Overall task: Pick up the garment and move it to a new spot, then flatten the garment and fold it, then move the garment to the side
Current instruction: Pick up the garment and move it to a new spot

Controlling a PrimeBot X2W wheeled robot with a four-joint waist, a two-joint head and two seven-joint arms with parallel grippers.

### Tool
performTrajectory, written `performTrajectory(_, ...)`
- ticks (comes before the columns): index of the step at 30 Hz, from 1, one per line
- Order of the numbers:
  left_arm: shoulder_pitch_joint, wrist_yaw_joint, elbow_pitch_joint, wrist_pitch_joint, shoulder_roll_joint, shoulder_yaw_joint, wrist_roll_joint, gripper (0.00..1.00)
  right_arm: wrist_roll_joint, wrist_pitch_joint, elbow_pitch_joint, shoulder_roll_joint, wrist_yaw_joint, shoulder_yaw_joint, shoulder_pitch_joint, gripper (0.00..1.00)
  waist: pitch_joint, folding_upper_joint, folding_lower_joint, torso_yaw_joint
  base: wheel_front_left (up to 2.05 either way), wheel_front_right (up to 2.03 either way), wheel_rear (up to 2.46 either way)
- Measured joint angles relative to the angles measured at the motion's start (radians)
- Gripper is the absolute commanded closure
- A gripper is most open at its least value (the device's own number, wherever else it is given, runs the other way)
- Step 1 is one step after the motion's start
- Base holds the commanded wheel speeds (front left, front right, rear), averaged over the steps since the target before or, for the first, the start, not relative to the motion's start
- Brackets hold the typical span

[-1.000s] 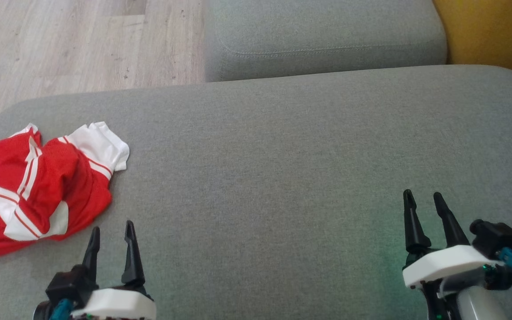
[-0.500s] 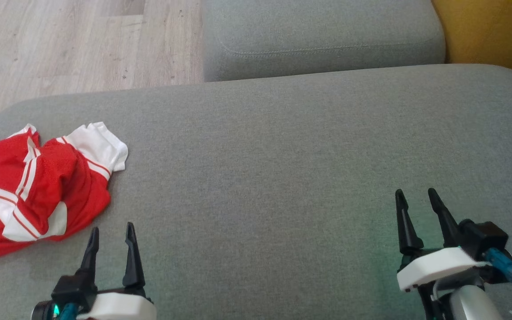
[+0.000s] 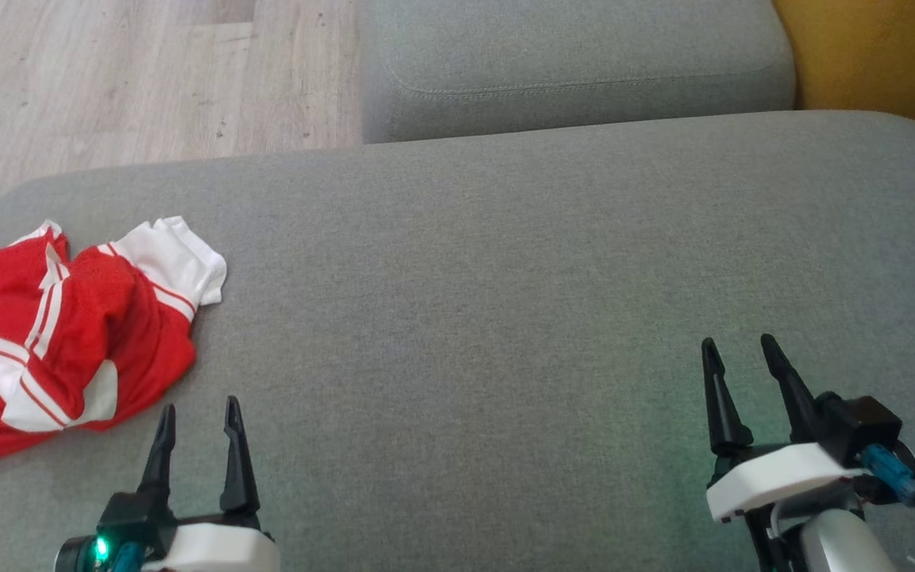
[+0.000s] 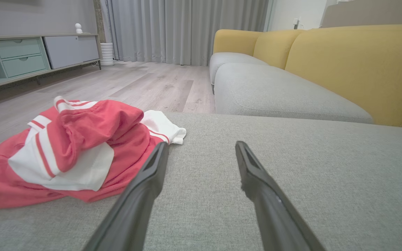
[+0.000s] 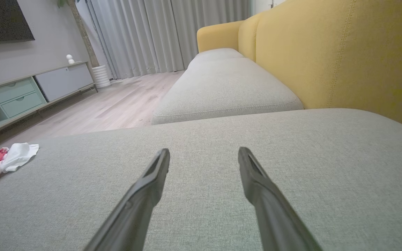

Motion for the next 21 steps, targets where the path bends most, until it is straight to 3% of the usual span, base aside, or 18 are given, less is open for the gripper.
performTrajectory(9, 0.0, 0.008, 0.0, 0.0, 0.003, -0.008, 0.008, 0.0, 0.0, -0.003, 0.0, 0.0, 0.0, -0.018, 0.003, 0.0, 0.002, 0.0, 0.0, 0.067, 0.0, 0.0, 0.0)
performTrajectory(21, 0.002, 0.017, -0.007, 0.012, 0.03, -0.014, 0.016, 0.0, 0.007, -0.011, 0.0, -0.001, 0.0, 0.007, 0.005, 0.0, -0.001, 0.0, 0.0, 0.307, 0.0, 0.0, 0.0)
